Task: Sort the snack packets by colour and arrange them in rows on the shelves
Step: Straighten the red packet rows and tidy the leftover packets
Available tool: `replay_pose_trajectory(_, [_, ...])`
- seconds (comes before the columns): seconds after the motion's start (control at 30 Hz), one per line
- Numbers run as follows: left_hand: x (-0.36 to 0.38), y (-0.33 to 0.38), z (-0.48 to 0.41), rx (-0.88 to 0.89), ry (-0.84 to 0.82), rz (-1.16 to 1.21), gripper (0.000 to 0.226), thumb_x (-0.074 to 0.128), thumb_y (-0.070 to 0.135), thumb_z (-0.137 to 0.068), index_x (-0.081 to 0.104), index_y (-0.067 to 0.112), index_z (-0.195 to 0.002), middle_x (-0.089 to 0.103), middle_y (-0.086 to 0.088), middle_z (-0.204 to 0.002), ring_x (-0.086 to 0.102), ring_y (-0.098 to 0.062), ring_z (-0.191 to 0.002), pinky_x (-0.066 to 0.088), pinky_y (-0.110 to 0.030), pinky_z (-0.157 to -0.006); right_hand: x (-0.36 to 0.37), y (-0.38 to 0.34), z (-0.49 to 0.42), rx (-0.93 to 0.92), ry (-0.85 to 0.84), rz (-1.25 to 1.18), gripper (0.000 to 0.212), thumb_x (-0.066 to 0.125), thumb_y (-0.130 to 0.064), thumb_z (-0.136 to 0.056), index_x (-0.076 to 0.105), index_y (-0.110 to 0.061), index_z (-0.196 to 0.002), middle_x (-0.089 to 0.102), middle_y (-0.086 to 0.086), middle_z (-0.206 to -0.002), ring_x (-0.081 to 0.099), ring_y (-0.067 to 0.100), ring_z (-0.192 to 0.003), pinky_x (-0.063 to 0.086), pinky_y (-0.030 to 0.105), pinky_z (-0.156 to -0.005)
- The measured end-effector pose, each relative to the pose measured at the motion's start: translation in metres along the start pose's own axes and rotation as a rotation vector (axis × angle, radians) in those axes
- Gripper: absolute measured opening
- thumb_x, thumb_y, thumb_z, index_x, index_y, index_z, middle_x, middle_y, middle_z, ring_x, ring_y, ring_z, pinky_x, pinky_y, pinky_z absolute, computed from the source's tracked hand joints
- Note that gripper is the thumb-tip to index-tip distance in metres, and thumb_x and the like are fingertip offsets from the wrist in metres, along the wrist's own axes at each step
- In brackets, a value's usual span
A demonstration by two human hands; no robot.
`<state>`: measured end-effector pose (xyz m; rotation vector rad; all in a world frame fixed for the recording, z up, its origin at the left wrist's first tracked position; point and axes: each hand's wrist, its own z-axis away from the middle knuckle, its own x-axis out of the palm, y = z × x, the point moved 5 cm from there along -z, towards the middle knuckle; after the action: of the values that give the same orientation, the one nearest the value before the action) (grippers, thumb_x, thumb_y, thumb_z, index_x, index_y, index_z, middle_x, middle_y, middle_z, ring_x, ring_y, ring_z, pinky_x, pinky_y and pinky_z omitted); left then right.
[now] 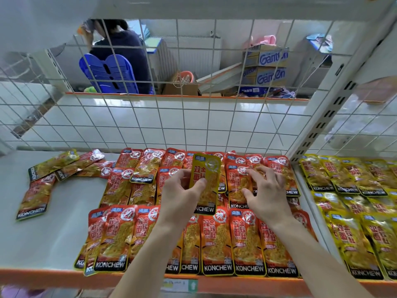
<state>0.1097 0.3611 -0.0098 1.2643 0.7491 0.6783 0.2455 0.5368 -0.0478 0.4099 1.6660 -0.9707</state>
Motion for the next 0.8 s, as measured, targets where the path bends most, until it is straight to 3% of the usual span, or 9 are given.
replay_pose_trajectory(0.23, [0.006, 0.002, -0.002, 0.012, -0.027, -0.059, 0.007, 0.073, 0.024, -0.090, 0.068, 0.022, -0.094, 0.071, -0.003, -0.088, 0.067, -0.018, -0.082, 0.050, -0.013, -0.061, -0.006, -0.001, 0.005, 0.005, -0.039, 0.053, 0.058, 0.064, -0.046, -0.089, 0.045, -0.038, -0.144, 0.034, -0.005, -0.154, 0.020, 0.022, -0.139, 0.034, 0.046, -0.108])
replay_pose_trajectory(0.57, [0.020, 0.011, 0.012, 0.058, -0.204, -0.027, 0.008, 0.073, 0.020, -0.090, 0.068, 0.022, -0.096, 0.072, -0.002, -0.089, 0.067, -0.017, -0.083, 0.046, -0.014, -0.061, -0.057, -0.004, 0.062, 0.057, 0.164, -0.112, 0.051, 0.058, -0.041, -0.093, 0.048, -0.034, -0.143, 0.034, -0.009, -0.155, 0.016, 0.010, -0.145, 0.015, 0.039, -0.116])
replay_pose_trajectory(0.7, [0.044, 0.021, 0.027, 0.099, -0.347, 0.003, 0.009, 0.075, 0.020, -0.088, 0.069, 0.026, -0.092, 0.073, 0.006, -0.083, 0.067, -0.007, -0.076, 0.044, -0.007, -0.057, -0.089, 0.003, 0.103, 0.131, 0.257, -0.119, 0.058, 0.048, -0.052, -0.086, 0.050, -0.035, -0.141, 0.035, -0.013, -0.154, 0.019, 0.010, -0.143, 0.018, 0.046, -0.117])
replay_pose_trajectory(0.8, [0.069, 0.028, 0.044, 0.128, -0.473, -0.008, 0.008, 0.076, 0.021, -0.088, 0.071, 0.026, -0.091, 0.074, 0.006, -0.085, 0.068, -0.007, -0.076, 0.048, -0.014, -0.063, -0.112, 0.014, 0.138, 0.209, 0.353, -0.094, 0.056, 0.048, -0.052, -0.085, 0.055, -0.032, -0.137, 0.043, -0.009, -0.150, 0.024, 0.013, -0.138, 0.023, 0.052, -0.115])
